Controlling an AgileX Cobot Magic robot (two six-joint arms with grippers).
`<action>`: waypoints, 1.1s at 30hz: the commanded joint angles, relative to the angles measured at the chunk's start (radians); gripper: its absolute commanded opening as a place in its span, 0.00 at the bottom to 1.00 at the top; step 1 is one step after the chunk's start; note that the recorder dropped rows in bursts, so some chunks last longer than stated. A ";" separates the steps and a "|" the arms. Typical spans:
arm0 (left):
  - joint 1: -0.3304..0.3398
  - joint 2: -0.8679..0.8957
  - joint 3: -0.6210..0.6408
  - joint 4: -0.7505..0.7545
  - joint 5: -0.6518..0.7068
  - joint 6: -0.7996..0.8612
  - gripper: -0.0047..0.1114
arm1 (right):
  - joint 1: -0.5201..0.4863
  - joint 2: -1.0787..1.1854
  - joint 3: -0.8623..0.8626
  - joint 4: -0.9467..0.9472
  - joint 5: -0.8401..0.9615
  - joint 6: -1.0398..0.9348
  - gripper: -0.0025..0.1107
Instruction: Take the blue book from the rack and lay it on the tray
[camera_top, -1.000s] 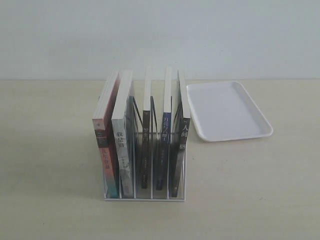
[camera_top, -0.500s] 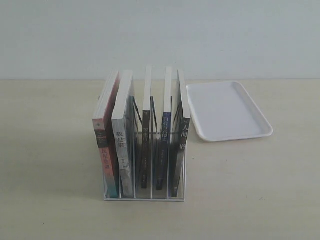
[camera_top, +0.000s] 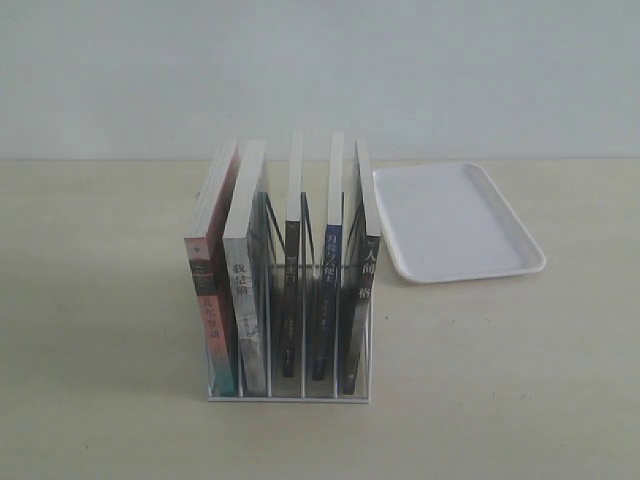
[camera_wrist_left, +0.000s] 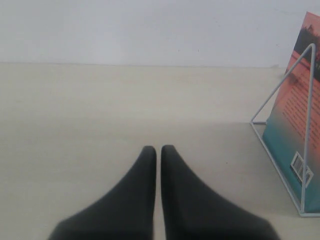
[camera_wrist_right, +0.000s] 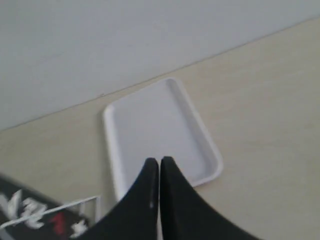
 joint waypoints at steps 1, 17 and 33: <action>0.002 -0.003 -0.001 -0.004 -0.004 0.000 0.08 | 0.188 0.008 -0.166 0.322 0.197 -0.458 0.02; 0.002 -0.003 -0.001 -0.004 -0.004 0.000 0.08 | 0.756 0.607 -1.011 -0.493 0.867 0.263 0.02; 0.002 -0.003 -0.001 -0.004 -0.004 0.000 0.08 | 0.764 0.908 -1.271 -0.349 0.867 0.337 0.22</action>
